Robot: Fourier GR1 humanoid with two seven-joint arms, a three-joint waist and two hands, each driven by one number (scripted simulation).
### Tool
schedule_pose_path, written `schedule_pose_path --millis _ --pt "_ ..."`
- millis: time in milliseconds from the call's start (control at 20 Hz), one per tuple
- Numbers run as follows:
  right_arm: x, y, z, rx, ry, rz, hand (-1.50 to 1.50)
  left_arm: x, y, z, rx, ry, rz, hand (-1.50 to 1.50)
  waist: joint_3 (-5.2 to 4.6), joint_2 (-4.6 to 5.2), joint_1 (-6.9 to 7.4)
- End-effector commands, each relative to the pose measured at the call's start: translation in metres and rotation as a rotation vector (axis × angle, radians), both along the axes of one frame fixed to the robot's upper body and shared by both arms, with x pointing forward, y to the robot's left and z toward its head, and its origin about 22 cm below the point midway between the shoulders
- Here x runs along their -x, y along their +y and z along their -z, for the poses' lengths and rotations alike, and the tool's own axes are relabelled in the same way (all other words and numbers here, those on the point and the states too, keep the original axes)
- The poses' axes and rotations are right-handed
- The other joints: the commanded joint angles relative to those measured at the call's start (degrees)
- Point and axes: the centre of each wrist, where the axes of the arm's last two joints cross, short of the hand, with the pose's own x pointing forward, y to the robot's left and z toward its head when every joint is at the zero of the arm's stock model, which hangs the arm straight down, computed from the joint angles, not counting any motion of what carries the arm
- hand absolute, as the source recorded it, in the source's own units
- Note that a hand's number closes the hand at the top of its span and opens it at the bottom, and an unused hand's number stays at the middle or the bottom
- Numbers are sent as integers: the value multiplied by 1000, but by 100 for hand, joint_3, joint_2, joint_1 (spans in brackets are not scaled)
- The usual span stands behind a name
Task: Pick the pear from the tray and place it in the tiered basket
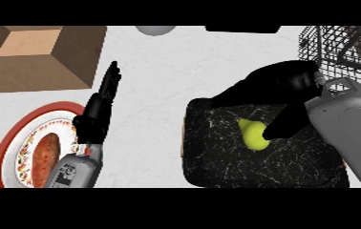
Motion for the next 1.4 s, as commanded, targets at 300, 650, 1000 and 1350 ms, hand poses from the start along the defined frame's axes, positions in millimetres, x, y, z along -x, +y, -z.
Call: schedule_pose_path --millis 300,650,1000,1350 --pt "-11 8 27 49 111 -113 -150 -5 -1 -2 0 0 -11 0 -6 -5 5" --pt "-11 6 63 76 103 -146 -150 6 2 -5 -15 -4 -18 0 -9 -44 -45" --pt "-15 -1 107 70 93 -162 -150 17 -18 3 7 7 -27 0 -18 -88 -142" --pt "-41 -15 108 83 84 -154 -150 5 9 3 4 9 -32 0 -23 -88 -163"
